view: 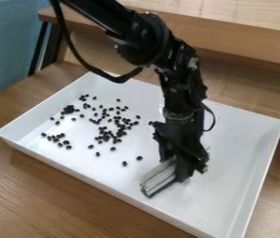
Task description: Sweep into pile
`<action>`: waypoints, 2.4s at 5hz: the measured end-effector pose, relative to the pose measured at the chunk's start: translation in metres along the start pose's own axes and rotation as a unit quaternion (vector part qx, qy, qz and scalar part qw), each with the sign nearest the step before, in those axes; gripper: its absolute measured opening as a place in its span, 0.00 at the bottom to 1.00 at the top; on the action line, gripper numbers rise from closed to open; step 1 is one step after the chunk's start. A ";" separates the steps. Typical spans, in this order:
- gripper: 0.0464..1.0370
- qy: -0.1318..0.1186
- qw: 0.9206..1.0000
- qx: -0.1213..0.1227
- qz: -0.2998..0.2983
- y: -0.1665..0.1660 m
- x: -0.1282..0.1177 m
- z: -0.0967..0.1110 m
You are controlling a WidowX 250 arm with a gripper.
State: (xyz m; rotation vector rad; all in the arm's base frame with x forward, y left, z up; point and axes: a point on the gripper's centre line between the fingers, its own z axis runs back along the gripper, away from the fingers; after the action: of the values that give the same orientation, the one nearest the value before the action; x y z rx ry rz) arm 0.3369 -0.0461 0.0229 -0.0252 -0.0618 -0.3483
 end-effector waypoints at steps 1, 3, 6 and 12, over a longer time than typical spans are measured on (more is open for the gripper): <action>0.36 -0.002 1.000 0.006 -0.004 0.011 -0.002 0.000; 0.36 -0.007 0.999 0.040 -0.017 0.053 -0.009 -0.001; 0.36 0.002 0.997 0.063 -0.038 0.118 -0.041 0.001; 0.35 0.005 0.995 0.021 -0.099 0.209 -0.020 -0.002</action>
State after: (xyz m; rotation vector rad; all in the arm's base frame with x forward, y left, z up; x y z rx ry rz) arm 0.3900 0.1565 0.0170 0.0252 -0.0611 -0.5442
